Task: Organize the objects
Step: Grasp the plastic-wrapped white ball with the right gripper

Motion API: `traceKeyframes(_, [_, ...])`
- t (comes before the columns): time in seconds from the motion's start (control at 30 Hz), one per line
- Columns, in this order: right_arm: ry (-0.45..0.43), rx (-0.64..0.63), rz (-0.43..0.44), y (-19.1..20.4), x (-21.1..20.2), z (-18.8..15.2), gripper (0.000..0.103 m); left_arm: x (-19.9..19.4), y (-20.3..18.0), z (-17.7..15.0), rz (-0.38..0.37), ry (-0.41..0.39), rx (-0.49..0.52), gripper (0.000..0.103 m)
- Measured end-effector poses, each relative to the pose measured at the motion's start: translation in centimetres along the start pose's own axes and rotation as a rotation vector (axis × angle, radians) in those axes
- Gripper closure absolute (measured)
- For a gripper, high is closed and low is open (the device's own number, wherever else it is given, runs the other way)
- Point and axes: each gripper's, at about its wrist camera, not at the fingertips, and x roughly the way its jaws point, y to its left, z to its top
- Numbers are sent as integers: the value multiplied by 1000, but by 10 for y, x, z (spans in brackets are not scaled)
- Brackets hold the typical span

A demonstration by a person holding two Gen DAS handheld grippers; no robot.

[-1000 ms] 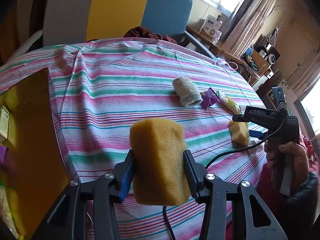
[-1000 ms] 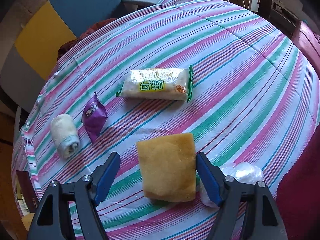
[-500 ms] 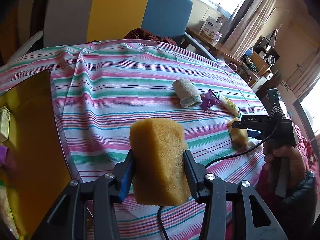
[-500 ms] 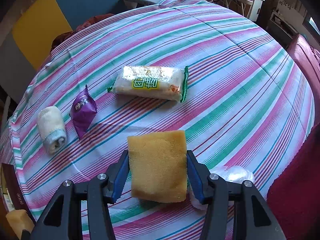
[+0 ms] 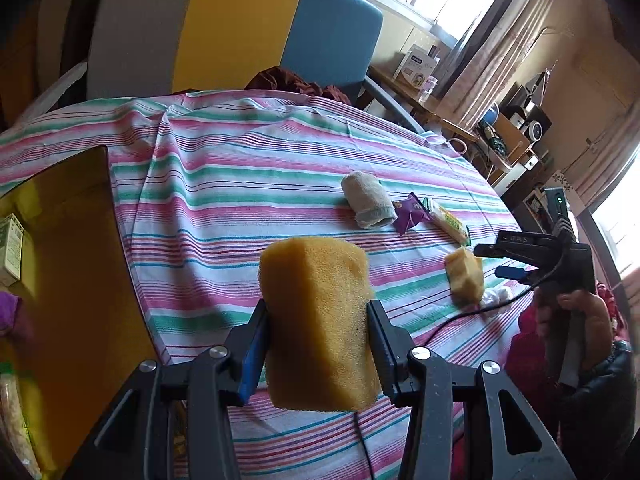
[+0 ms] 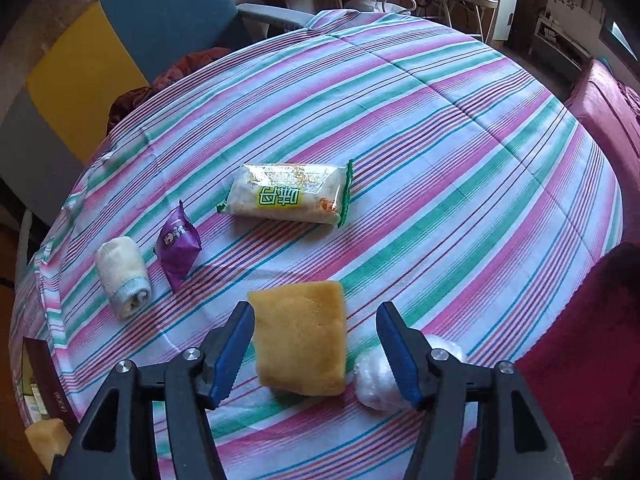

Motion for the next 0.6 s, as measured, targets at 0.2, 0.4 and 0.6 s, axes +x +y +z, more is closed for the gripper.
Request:
traceKeyframes(0.2, [110,-294,-82,-5,-13,-18,39,-8,13,-2,-29,-13,-30,55])
traceKeyframes(0.4, [217,-399,-157,-6,14,-26,39,-17,13,-2,-41,-25,-27,55])
traceKeyframes(0.6, [226,-428,-187,-5,27,-32,47,-25,15,-5,-35,-35,-28,55])
